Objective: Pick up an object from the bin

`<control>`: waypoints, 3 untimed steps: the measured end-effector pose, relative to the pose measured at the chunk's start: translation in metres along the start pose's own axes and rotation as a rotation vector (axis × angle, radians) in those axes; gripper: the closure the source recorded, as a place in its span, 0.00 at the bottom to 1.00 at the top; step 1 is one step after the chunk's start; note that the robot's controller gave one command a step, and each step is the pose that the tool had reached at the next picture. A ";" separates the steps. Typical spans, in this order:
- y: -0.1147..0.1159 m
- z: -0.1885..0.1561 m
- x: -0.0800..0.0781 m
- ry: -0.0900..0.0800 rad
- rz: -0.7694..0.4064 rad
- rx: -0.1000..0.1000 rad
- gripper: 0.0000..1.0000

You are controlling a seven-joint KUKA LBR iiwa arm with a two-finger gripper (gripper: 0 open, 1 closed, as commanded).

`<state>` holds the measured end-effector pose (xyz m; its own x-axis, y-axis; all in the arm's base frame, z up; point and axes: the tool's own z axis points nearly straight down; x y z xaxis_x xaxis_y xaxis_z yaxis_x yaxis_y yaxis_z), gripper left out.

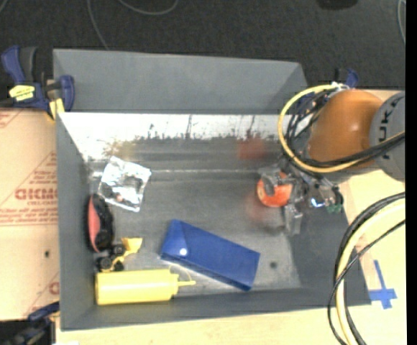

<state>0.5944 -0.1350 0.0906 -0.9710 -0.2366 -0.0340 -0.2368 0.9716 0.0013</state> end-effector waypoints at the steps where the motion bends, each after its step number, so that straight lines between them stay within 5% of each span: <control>1: 0.007 -0.012 -0.004 0.012 -0.009 -0.001 0.00; 2: 0.006 -0.036 -0.007 0.014 0.089 -0.003 0.00; 3: 0.009 -0.061 -0.032 -0.006 0.193 0.008 0.00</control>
Offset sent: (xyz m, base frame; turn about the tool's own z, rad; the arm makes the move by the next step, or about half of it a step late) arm 0.0122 0.0115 0.0766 0.1815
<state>0.6209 -0.1188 0.1527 -0.9982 -0.0455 -0.0398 -0.0456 0.9990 0.0003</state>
